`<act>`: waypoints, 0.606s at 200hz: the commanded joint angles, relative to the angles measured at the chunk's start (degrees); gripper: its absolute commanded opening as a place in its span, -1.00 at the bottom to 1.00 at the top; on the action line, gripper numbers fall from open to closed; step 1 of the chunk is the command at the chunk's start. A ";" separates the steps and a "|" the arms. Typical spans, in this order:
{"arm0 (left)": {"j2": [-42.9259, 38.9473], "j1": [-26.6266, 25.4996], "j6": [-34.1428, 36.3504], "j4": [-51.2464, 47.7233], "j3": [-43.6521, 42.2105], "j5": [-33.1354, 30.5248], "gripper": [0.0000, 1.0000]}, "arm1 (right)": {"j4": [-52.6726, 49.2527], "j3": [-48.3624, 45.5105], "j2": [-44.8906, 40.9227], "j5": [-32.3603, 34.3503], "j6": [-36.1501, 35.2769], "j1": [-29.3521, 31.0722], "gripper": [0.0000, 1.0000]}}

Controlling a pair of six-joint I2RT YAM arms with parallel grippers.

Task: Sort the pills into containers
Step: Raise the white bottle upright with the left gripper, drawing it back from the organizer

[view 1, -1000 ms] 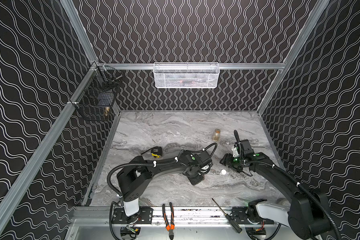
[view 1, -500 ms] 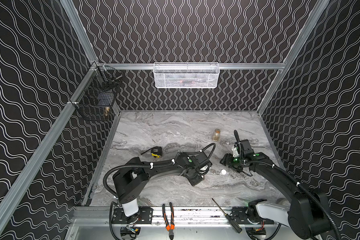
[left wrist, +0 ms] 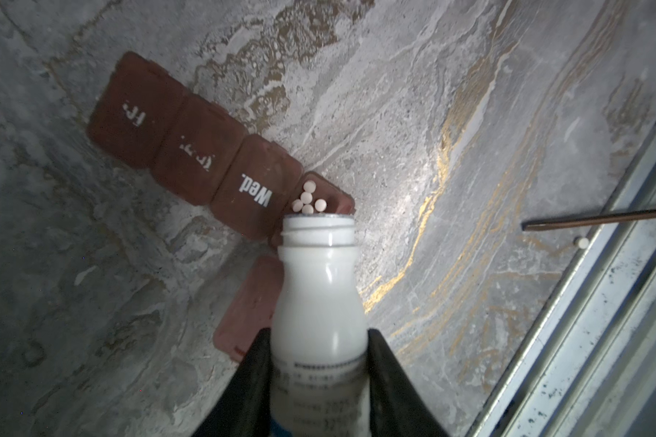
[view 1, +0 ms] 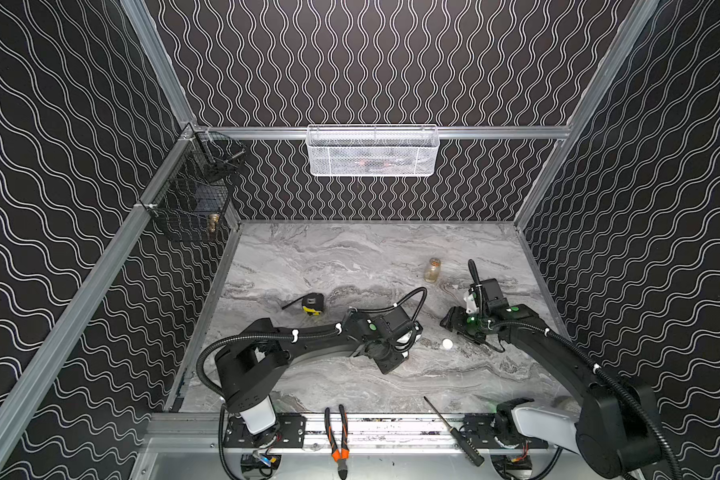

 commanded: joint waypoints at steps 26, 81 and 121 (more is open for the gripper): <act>-3.03 -0.01 -0.01 5.84 -3.42 1.27 -1.00 | -1.54 1.39 -0.02 0.70 1.02 -0.02 0.28; -9.15 0.04 0.41 17.17 -10.56 1.39 -1.00 | -3.29 2.76 -0.12 0.94 1.53 -0.10 0.28; -14.53 0.04 1.13 31.36 -18.09 -1.01 -1.00 | -4.52 3.58 -0.44 1.06 1.71 -0.07 0.28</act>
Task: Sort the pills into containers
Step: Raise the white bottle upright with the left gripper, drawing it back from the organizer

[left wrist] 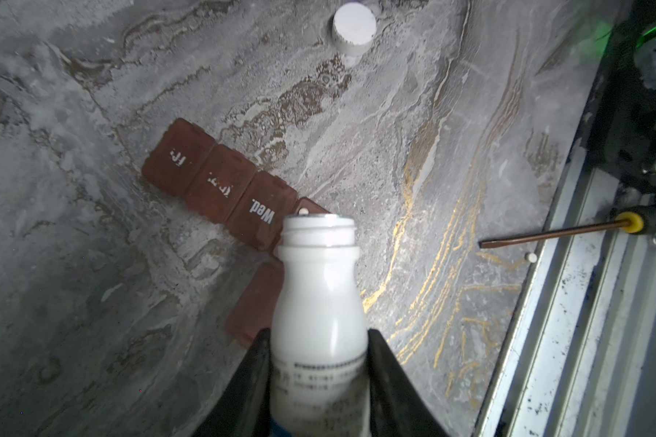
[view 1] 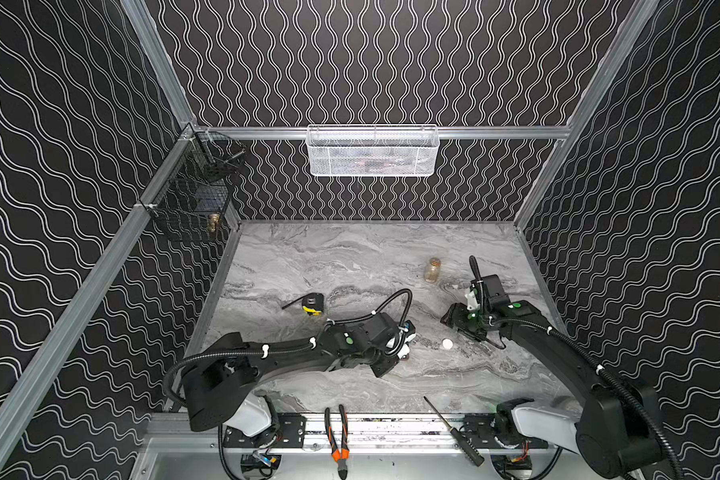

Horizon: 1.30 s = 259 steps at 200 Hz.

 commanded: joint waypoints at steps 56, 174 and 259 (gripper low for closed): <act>-9.86 0.06 1.57 44.86 -18.26 -6.64 -1.00 | -2.93 1.41 -1.69 -0.26 1.75 0.02 0.26; -0.30 0.06 6.44 94.45 -26.66 -8.81 -1.00 | -9.42 3.60 -2.60 1.75 2.72 1.79 0.26; 2.62 0.08 4.81 99.17 -28.64 -9.46 -1.00 | -14.08 6.48 6.67 14.08 5.37 11.93 0.24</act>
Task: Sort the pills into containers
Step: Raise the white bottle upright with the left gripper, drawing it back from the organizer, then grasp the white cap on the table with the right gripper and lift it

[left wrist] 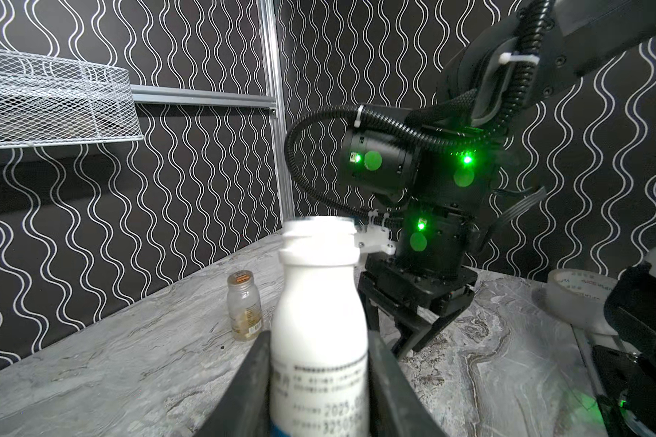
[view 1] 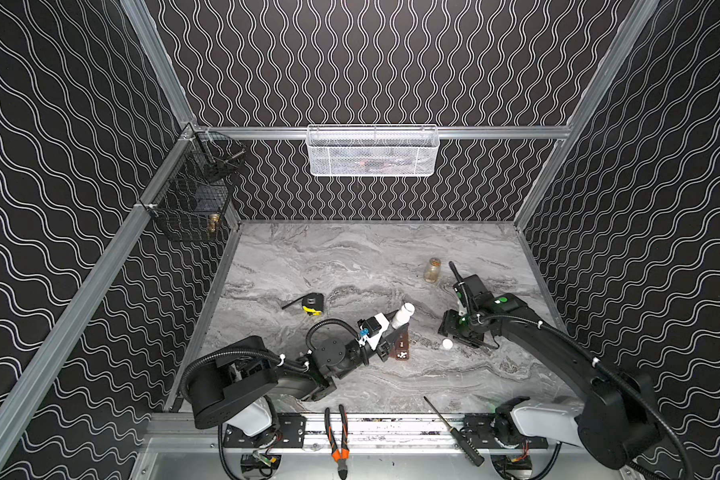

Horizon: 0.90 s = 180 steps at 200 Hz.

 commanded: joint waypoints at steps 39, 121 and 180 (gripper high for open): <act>-3.21 0.06 0.00 4.02 -3.71 -1.82 -1.00 | -2.17 0.90 4.97 6.48 1.74 2.06 0.21; -5.08 0.06 0.26 4.02 -7.35 -2.78 -1.00 | 0.03 0.72 9.35 6.22 2.15 2.48 0.18; -4.58 0.06 1.05 4.02 -7.20 -2.66 -1.00 | 1.11 0.89 12.06 6.31 2.02 2.53 0.15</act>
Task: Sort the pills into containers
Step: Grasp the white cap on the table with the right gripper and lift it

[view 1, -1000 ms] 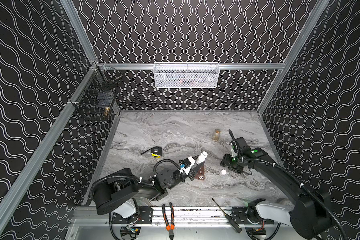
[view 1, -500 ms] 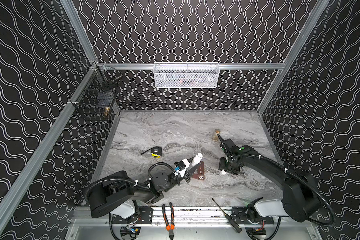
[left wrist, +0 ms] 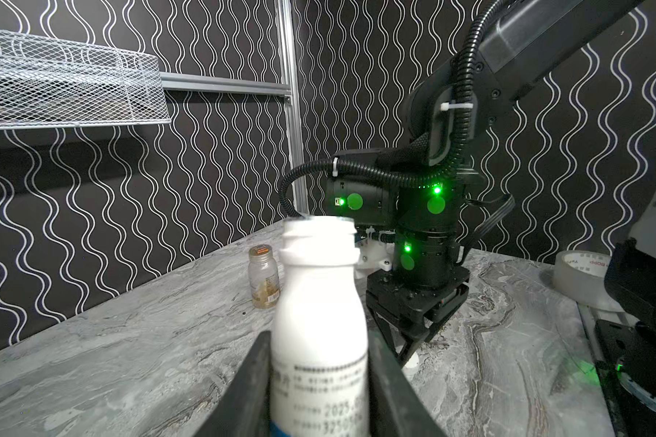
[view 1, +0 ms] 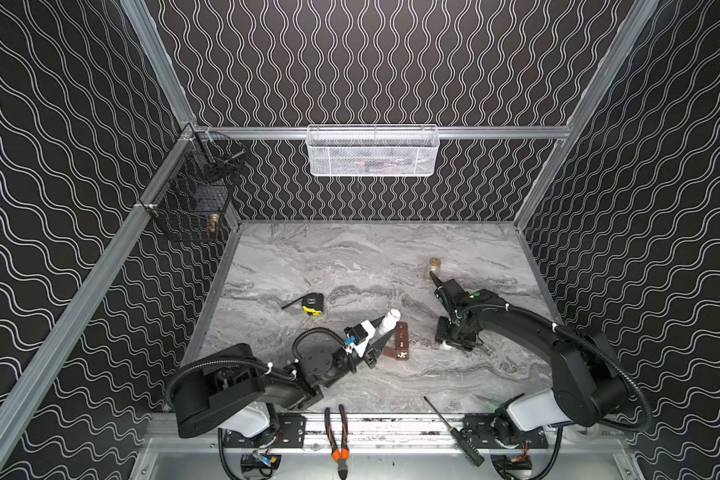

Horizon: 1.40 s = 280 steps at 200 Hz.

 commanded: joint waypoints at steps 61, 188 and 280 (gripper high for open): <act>1.06 0.05 0.03 3.38 0.82 0.21 -1.00 | 1.49 -0.06 1.94 0.80 0.53 0.03 0.10; 1.57 0.06 -0.19 3.39 0.86 0.81 -1.00 | 2.78 -0.69 3.64 1.21 -0.20 -1.39 -0.10; 1.83 0.05 -0.30 3.39 0.89 0.96 -1.00 | 3.16 -0.91 3.64 1.02 -0.47 -1.85 -0.28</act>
